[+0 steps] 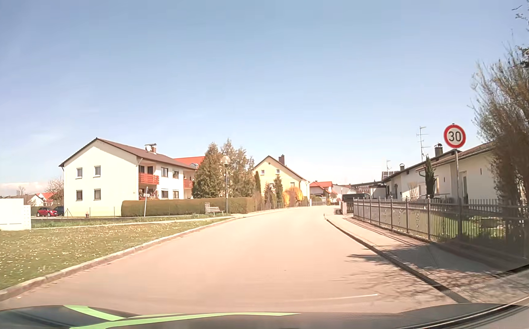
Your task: Follow the waypoints while adhering to traffic rules and regulations
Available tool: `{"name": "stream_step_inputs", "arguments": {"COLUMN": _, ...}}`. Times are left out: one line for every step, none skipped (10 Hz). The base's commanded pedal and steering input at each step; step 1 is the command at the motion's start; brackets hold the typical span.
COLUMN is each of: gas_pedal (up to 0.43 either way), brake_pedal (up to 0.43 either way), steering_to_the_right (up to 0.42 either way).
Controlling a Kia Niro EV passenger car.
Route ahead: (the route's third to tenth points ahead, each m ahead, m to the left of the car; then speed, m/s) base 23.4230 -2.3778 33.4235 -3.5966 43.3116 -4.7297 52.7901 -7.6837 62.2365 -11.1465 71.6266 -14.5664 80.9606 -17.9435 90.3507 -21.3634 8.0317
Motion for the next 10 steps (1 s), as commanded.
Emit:
{"name": "stream_step_inputs", "arguments": {"gas_pedal": 0.087, "brake_pedal": 0.0, "steering_to_the_right": 0.025}}
{"name": "stream_step_inputs", "arguments": {"gas_pedal": 0.098, "brake_pedal": 0.0, "steering_to_the_right": 0.025}}
{"name": "stream_step_inputs", "arguments": {"gas_pedal": 0.11, "brake_pedal": 0.0, "steering_to_the_right": 0.025}}
{"name": "stream_step_inputs", "arguments": {"gas_pedal": 0.13, "brake_pedal": 0.0, "steering_to_the_right": 0.025}}
{"name": "stream_step_inputs", "arguments": {"gas_pedal": 0.13, "brake_pedal": 0.0, "steering_to_the_right": 0.025}}
{"name": "stream_step_inputs", "arguments": {"gas_pedal": 0.13, "brake_pedal": 0.0, "steering_to_the_right": 0.025}}
{"name": "stream_step_inputs", "arguments": {"gas_pedal": 0.13, "brake_pedal": 0.0, "steering_to_the_right": 0.025}}
{"name": "stream_step_inputs", "arguments": {"gas_pedal": 0.13, "brake_pedal": 0.0, "steering_to_the_right": 0.024}}
{"name": "stream_step_inputs", "arguments": {"gas_pedal": 0.13, "brake_pedal": 0.0, "steering_to_the_right": 0.024}}
{"name": "stream_step_inputs", "arguments": {"gas_pedal": 0.13, "brake_pedal": 0.0, "steering_to_the_right": 0.024}}
